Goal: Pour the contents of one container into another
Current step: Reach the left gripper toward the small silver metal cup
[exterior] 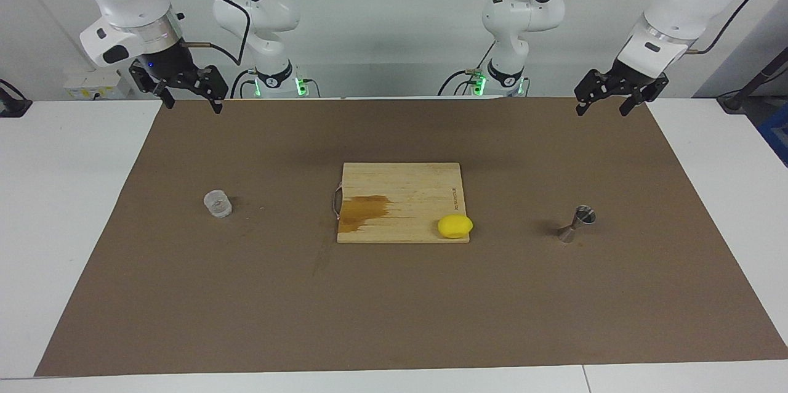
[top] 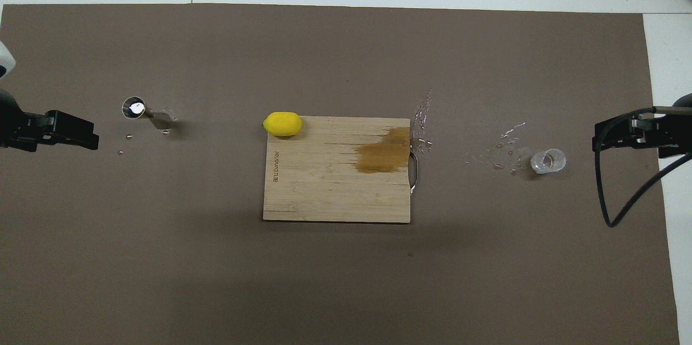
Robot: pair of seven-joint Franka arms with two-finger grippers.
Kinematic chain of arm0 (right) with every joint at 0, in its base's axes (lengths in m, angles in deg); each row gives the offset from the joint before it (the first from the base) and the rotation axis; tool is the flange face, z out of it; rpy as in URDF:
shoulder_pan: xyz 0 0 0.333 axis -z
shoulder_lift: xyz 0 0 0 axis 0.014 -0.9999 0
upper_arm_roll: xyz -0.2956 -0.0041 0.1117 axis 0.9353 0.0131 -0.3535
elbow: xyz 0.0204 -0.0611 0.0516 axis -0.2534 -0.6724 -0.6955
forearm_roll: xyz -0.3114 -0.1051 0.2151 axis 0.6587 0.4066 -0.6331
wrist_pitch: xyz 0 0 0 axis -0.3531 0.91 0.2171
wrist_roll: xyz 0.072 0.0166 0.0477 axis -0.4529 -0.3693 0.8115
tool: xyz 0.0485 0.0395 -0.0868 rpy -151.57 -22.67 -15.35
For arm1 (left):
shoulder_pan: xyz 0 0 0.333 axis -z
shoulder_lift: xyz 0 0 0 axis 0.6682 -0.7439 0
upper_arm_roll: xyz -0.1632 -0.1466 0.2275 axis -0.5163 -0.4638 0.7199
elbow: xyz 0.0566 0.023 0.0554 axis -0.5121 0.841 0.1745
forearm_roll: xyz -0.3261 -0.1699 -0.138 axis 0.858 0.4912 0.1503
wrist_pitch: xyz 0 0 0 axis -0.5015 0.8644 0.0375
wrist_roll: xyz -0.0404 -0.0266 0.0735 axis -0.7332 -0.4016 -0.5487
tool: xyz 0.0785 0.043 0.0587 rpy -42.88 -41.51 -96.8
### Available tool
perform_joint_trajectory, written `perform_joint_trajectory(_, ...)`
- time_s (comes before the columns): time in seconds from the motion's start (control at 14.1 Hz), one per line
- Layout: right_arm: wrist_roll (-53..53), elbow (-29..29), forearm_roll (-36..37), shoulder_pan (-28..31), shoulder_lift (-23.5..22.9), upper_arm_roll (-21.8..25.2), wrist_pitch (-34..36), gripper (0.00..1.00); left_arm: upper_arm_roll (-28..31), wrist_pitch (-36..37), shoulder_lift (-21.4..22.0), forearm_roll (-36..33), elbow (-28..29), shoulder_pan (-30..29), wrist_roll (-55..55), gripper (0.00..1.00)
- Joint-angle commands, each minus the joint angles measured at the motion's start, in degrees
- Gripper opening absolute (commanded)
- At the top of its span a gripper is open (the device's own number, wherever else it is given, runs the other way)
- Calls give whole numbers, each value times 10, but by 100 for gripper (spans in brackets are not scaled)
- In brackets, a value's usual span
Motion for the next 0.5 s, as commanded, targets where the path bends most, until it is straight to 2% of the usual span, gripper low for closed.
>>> perform_joint_trajectory(0.0,16,-1,-4,9,7,-3,4,100,5,-12,-13,48,47,-43,3,100)
perform_joint_trajectory(0.21,15,-1,-5,9,7,-3,4,100,8,-3,-29,81,81,-85,39,100)
perform_joint_trajectory(0.43,16,-1,-5,9,7,-3,4,100,10,-5,-44,159,105,-128,117,100)
